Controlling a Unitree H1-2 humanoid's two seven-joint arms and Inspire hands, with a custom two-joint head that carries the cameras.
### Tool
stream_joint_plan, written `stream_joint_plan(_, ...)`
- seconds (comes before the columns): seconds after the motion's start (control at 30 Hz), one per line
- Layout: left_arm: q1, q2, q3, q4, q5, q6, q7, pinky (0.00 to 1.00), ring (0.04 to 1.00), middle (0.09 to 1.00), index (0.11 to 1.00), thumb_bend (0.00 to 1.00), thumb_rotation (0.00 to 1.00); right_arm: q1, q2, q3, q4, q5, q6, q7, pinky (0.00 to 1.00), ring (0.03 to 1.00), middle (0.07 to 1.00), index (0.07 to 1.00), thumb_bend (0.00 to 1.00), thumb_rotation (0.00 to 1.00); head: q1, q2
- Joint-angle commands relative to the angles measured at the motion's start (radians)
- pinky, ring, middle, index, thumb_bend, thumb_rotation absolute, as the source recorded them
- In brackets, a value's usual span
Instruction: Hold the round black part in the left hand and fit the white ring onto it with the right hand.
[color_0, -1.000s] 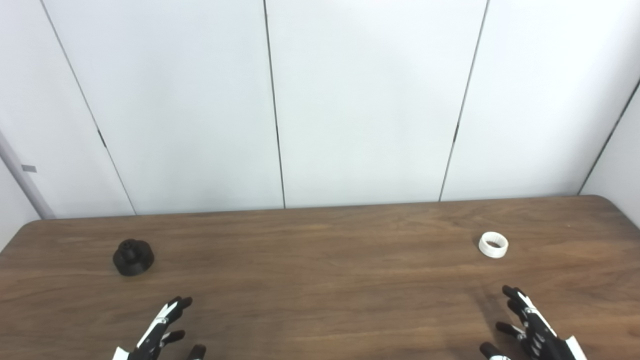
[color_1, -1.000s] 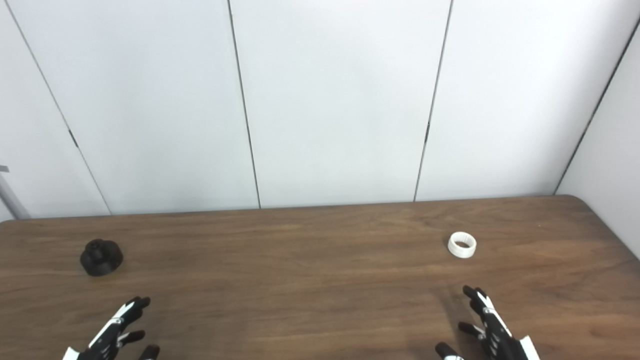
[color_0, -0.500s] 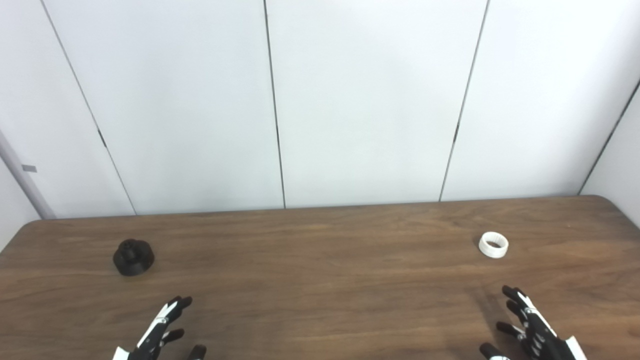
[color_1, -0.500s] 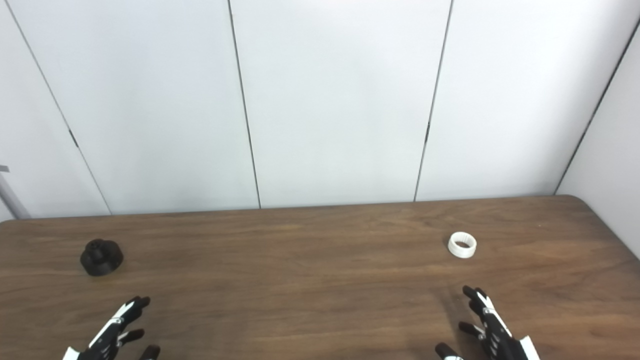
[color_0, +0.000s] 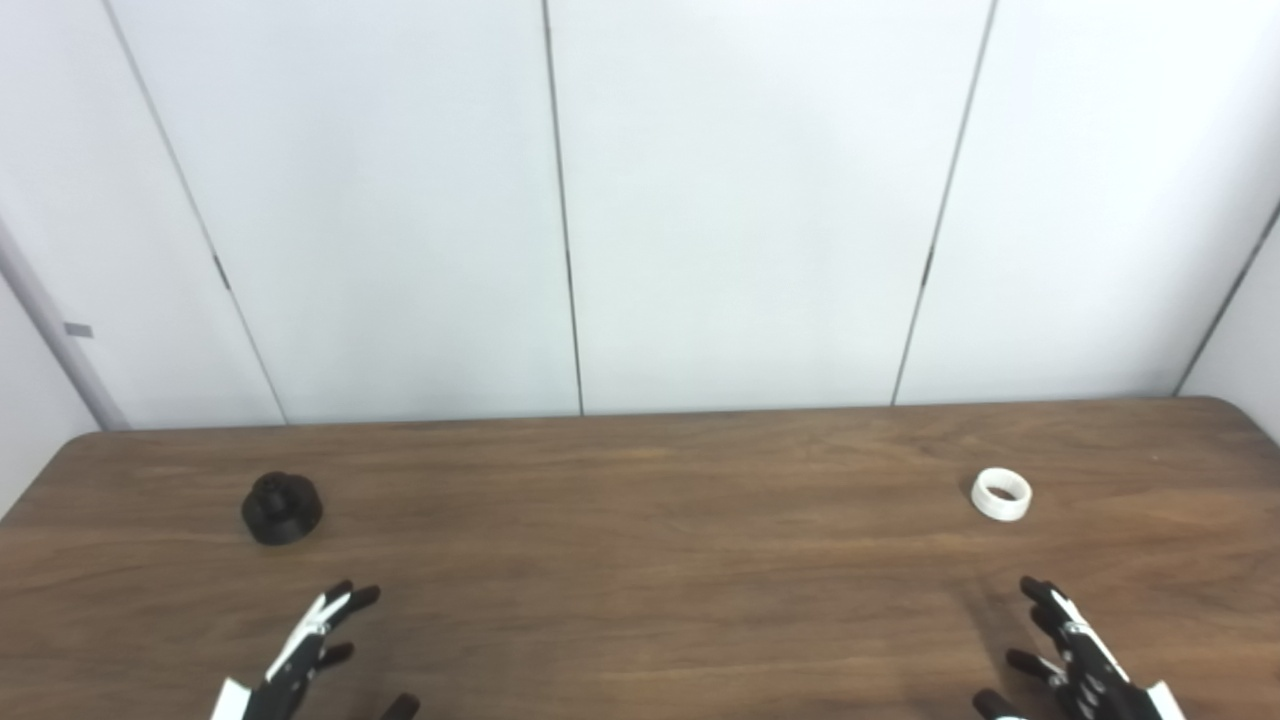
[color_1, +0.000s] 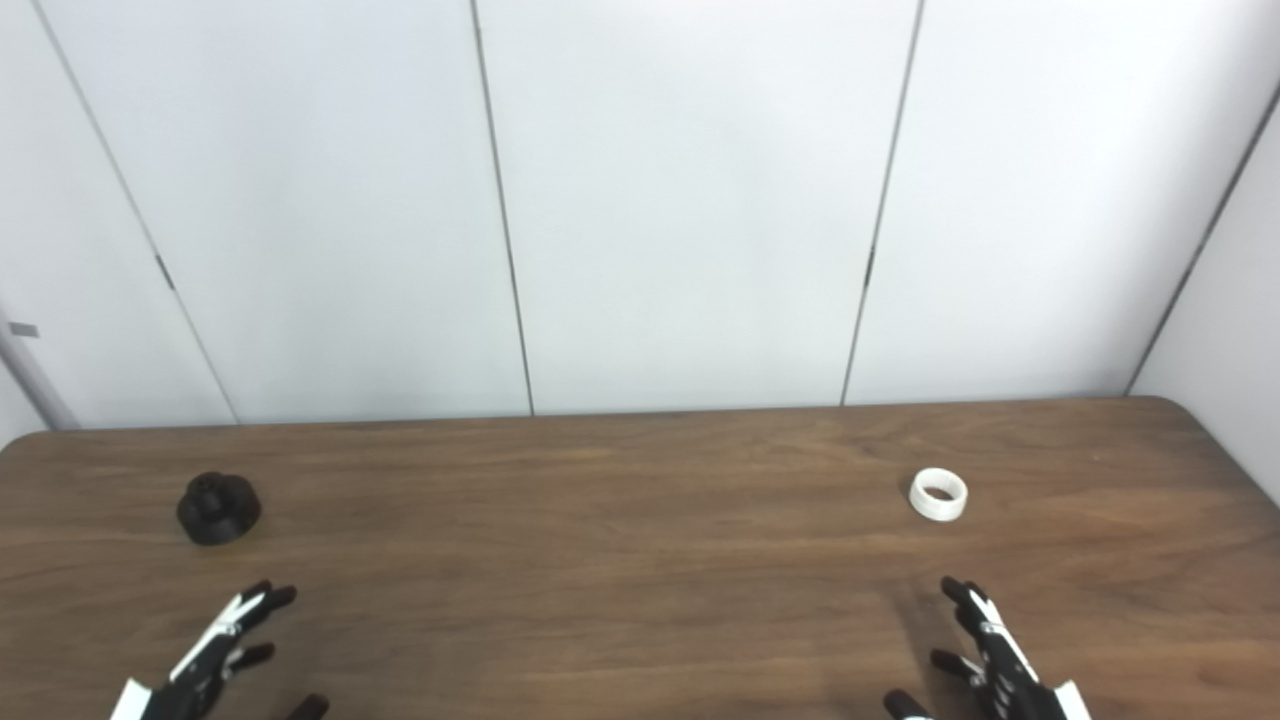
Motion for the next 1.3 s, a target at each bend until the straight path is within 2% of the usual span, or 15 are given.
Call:
stream_joint_plan(0.0,-0.085,0.056,0.05,0.007,0.093,-0.059,0.086,0.7,0.858,0.889,0.726,0.76,0.0,-0.016,-0.025,-0.014,-0.023,0.021,-0.021,0.0,0.86,0.982,1.0,0.938,0.32,0.16,0.01,0.0)
stream_joint_plan(0.17,-0.178,0.079,0.117,0.028,0.183,0.041,0.125,0.84,0.952,0.926,0.684,0.78,0.01,-0.017,-0.052,-0.035,0.005,0.072,-0.032,0.019,0.88,0.999,1.0,0.955,0.29,0.13,0.102,-0.003)
stream_joint_plan(0.2,-0.193,0.087,0.126,0.037,0.192,0.056,0.13,0.85,0.96,0.927,0.686,0.79,0.03,-0.017,-0.058,-0.038,0.012,0.084,-0.04,0.024,0.88,1.0,1.0,0.958,0.28,0.12,0.112,-0.002)
stream_joint_plan(0.3,-0.235,0.112,0.147,0.064,0.209,0.102,0.137,0.96,0.996,0.967,0.72,0.82,0.13,-0.021,-0.08,-0.045,0.043,0.112,-0.086,0.043,0.88,1.0,1.0,0.956,0.27,0.14,0.17,-0.003)
stream_joint_plan(0.33,-0.249,0.121,0.15,0.067,0.214,0.125,0.131,0.98,0.998,0.977,0.726,0.83,0.15,-0.022,-0.082,-0.051,0.044,0.12,-0.078,0.04,0.88,1.0,1.0,0.952,0.27,0.15,0.192,-0.005)
stream_joint_plan(0.4,-0.279,0.147,0.156,0.073,0.222,0.178,0.11,1.0,1.0,0.996,0.756,0.9,0.24,-0.022,-0.086,-0.06,0.046,0.122,-0.054,0.032,0.87,0.983,1.0,0.929,0.33,0.24,0.223,-0.008)
stream_joint_plan(0.47,-0.303,0.174,0.15,0.081,0.238,0.223,0.093,1.0,1.0,1.0,0.768,0.97,0.29,-0.025,-0.091,-0.068,0.051,0.134,-0.042,0.035,0.86,0.971,1.0,0.917,0.36,0.26,0.247,-0.01)
stream_joint_plan(0.6,-0.359,0.221,0.138,0.125,0.23,0.3,0.056,1.0,1.0,1.0,0.775,1.0,0.32,-0.03,-0.103,-0.077,0.071,0.182,-0.047,0.061,0.84,0.977,1.0,0.921,0.38,0.31,0.3,-0.014)
stream_joint_plan(0.83,-0.443,0.302,0.066,0.248,0.264,0.422,-0.015,1.0,1.0,1.0,0.769,1.0,0.3,-0.032,-0.13,-0.084,0.106,0.186,-0.065,0.075,0.83,0.972,1.0,0.914,0.35,0.36,0.354,-0.016)
stream_joint_plan(0.93,-0.471,0.333,0.022,0.293,0.271,0.467,-0.058,1.0,1.0,1.0,0.799,1.0,0.31,-0.033,-0.135,-0.088,0.116,0.188,-0.071,0.078,0.82,0.969,1.0,0.91,0.35,0.37,0.366,-0.015)
stream_joint_plan(1.13,-0.524,0.362,-0.049,0.405,0.248,0.483,-0.087,1.0,1.0,1.0,0.832,1.0,0.34,-0.031,-0.139,-0.094,0.123,0.195,-0.074,0.082,0.84,0.97,1.0,0.916,0.32,0.29,0.369,-0.009)
stream_joint_plan(1.27,-0.555,0.372,-0.104,0.485,0.256,0.492,-0.095,1.0,1.0,1.0,0.837,1.0,0.35,-0.025,-0.14,-0.096,0.113,0.197,-0.066,0.079,0.84,0.972,1.0,0.918,0.34,0.33,0.368,-0.004)
